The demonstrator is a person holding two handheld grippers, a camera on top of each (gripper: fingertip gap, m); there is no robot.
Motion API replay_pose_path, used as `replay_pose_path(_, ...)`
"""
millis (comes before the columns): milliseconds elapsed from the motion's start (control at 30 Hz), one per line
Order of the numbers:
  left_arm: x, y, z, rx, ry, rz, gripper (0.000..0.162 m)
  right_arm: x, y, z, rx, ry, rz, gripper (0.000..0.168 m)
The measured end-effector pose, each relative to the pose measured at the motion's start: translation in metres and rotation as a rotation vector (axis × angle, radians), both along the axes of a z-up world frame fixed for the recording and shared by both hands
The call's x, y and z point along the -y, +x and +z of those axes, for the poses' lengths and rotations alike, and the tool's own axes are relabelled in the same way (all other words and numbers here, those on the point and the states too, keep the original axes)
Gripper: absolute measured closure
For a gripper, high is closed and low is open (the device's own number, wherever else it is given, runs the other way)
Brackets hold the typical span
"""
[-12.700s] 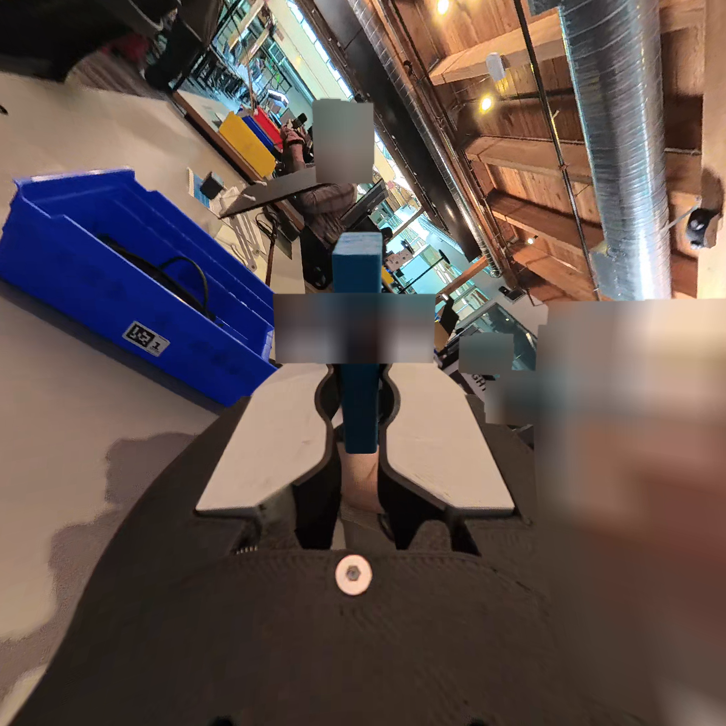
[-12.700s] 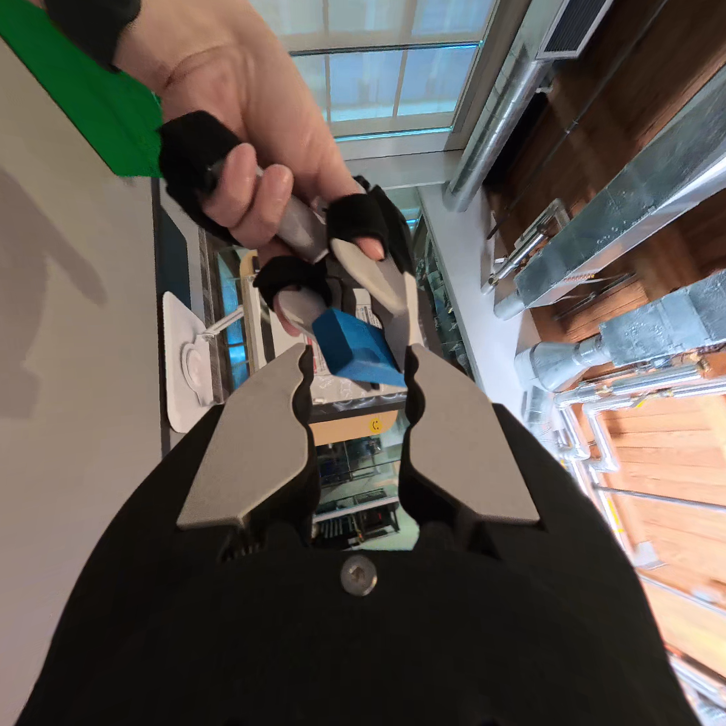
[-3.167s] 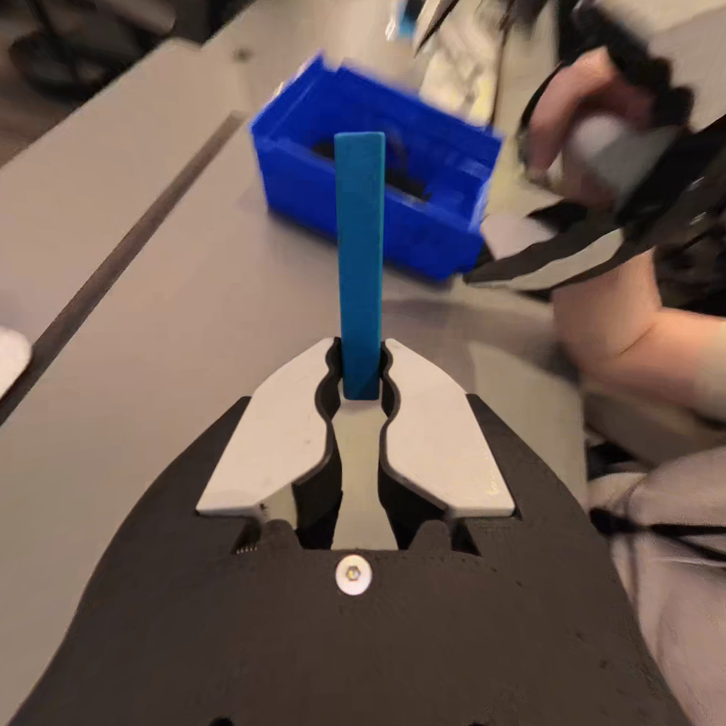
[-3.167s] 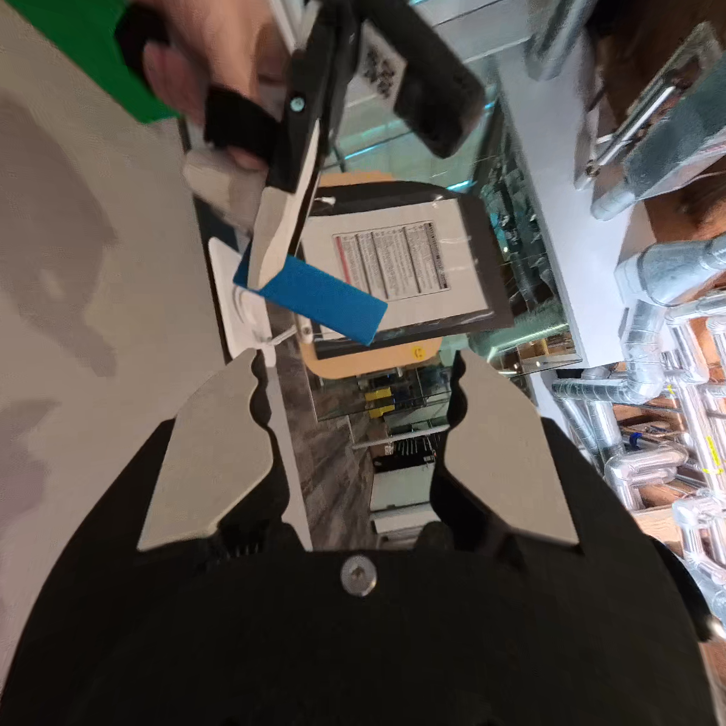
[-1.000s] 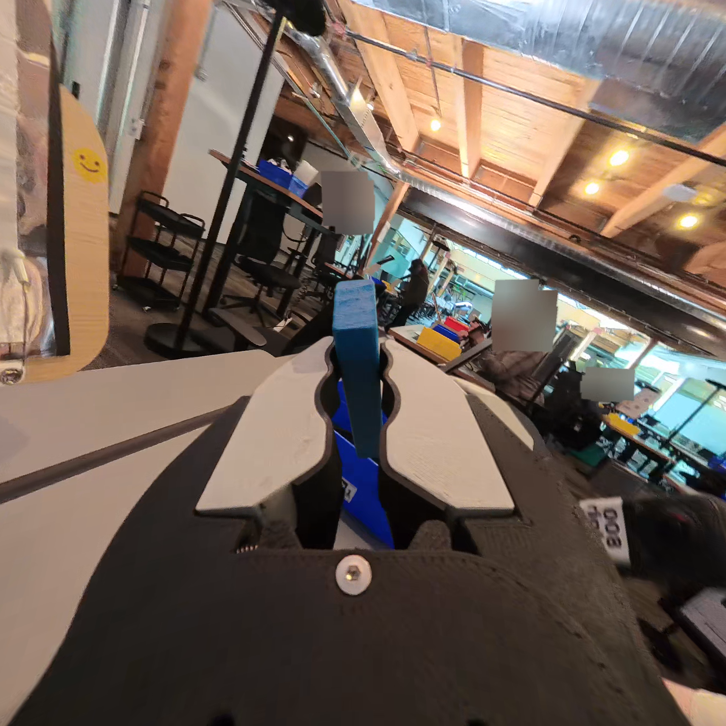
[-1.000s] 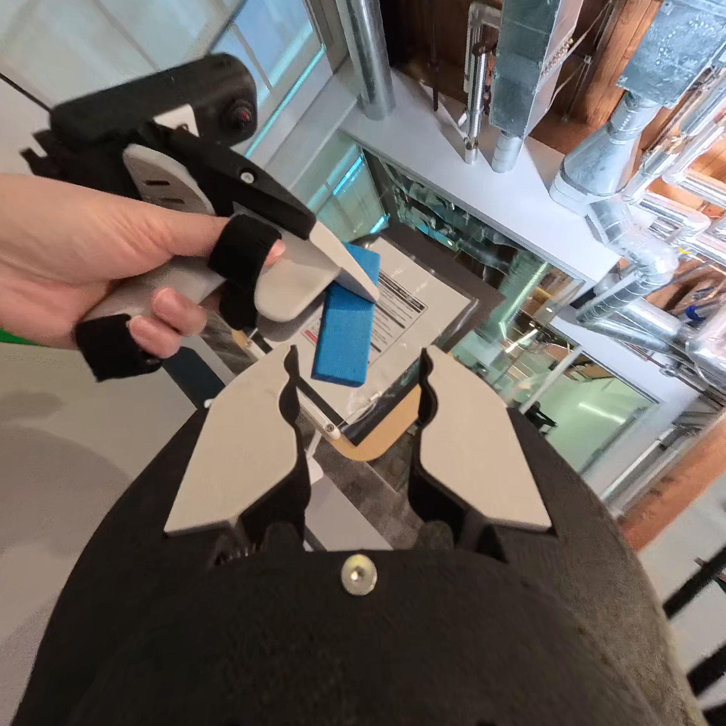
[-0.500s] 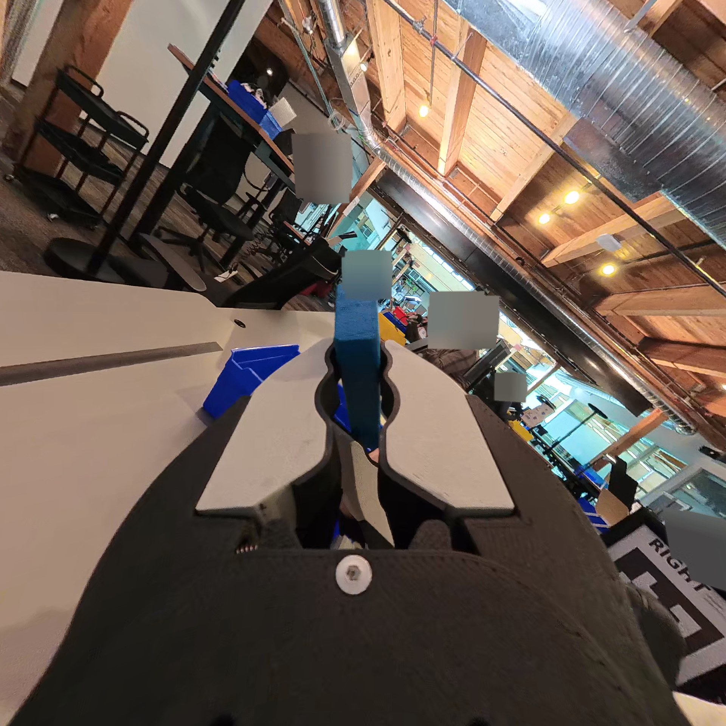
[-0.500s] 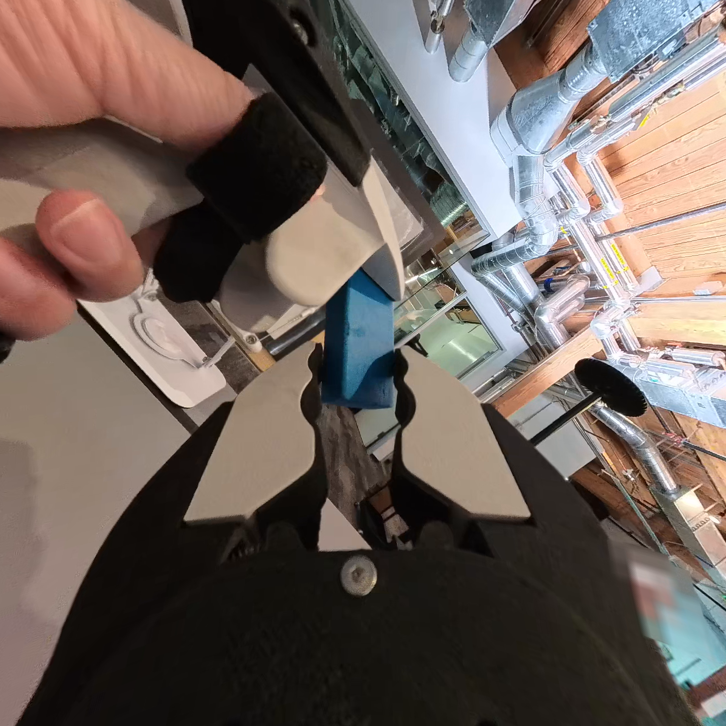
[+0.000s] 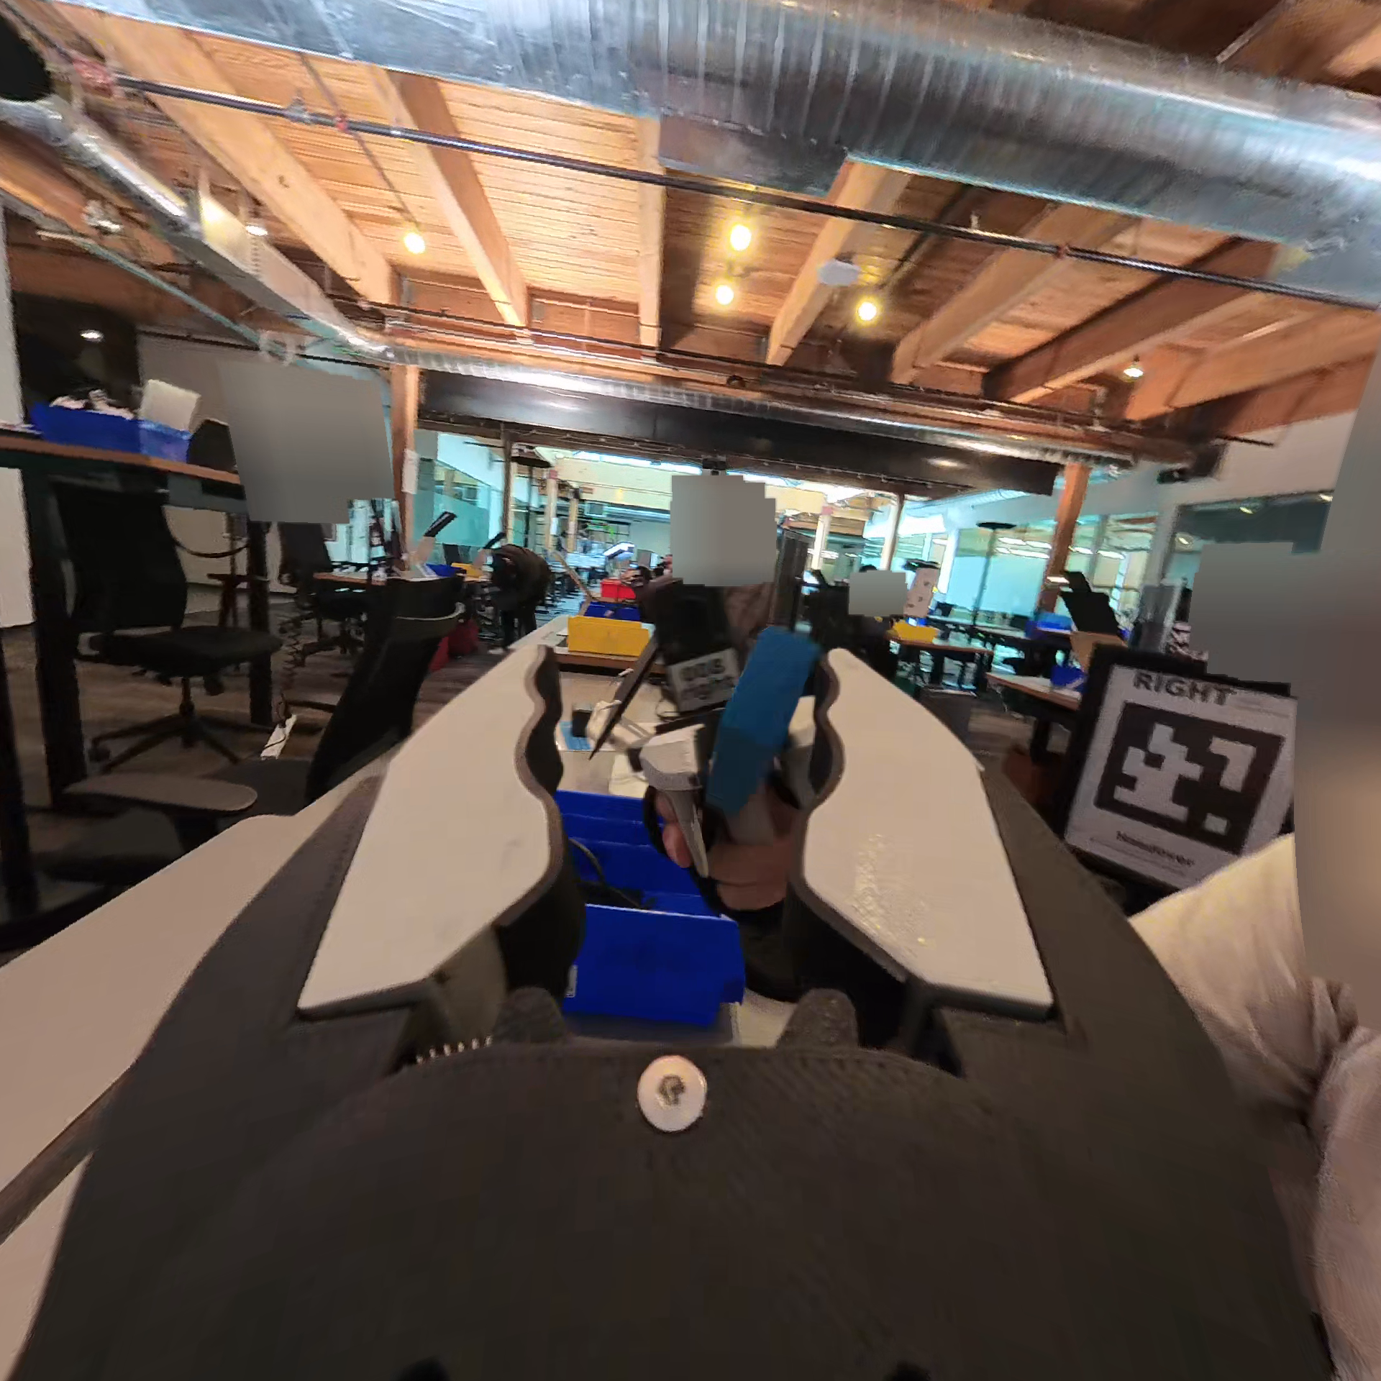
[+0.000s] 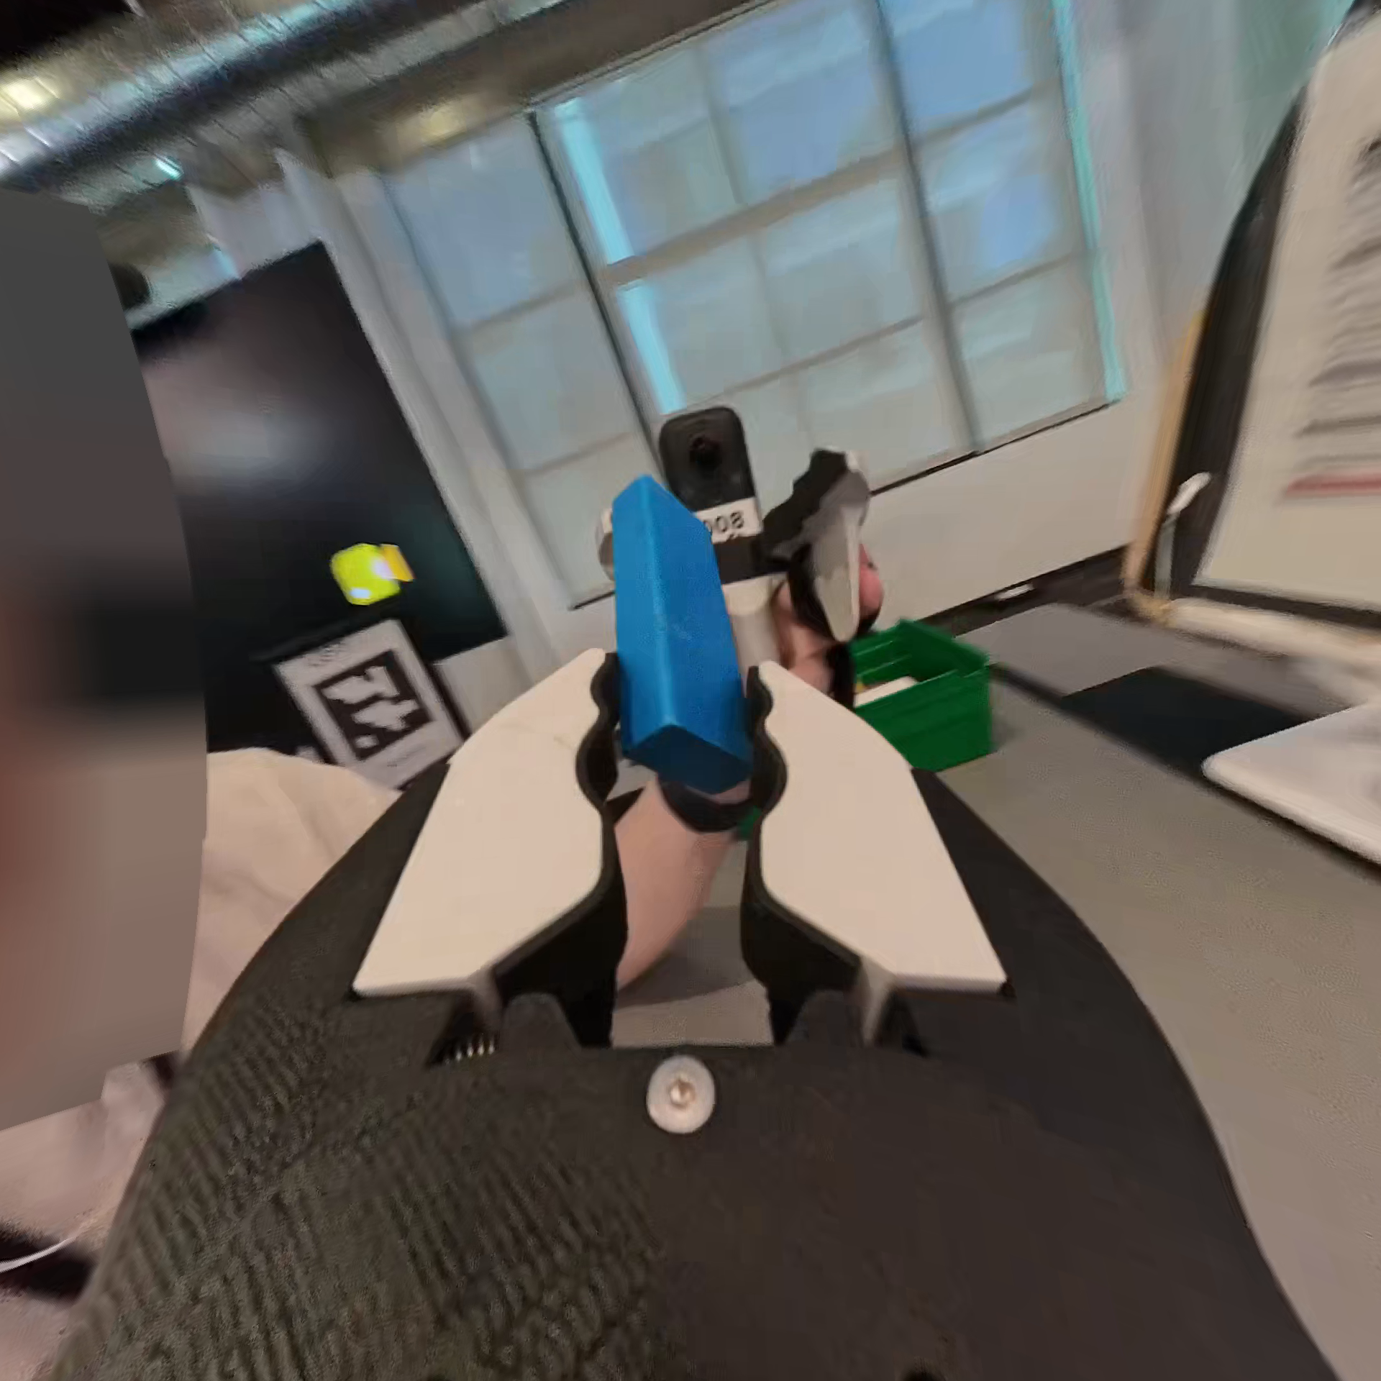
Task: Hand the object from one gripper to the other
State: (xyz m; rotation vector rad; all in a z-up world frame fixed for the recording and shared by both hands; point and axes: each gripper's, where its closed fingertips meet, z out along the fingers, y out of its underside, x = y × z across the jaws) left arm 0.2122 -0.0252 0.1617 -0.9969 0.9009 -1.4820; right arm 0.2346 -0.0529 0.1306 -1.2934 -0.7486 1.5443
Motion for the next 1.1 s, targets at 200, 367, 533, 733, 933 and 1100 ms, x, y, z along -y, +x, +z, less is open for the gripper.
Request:
replay_pose_path(200,0.006,0.017,-0.043,-0.341,0.151,0.071,0.162,-0.012,0.009,-0.028,0.021,-0.118,0.108,0.151)
replay_pose_path(367,-0.009,0.013,-0.037,-0.270,0.030,0.092,0.147,-0.034,0.013,-0.055,0.118,-0.142,0.013,0.151)
replay_pose_path(533,0.004,0.023,-0.086,-0.531,-0.079,-0.086,0.110,-0.040,0.032,-0.039,0.084,-0.085,-0.060,0.151)
replay_pose_path(733,0.013,0.072,-0.145,-0.783,-0.042,-0.130,0.142,-0.043,0.038,-0.041,0.167,-0.036,-0.116,0.151)
replay_pose_path(933,-0.001,0.066,-0.127,-0.667,-0.235,-0.166,0.145,-0.065,0.069,-0.032,0.403,0.419,-0.536,0.110)
replay_pose_path(1100,-0.009,0.044,-0.120,-0.656,-0.498,-0.216,0.145,-0.057,0.062,-0.038,0.787,1.278,-0.896,0.113)
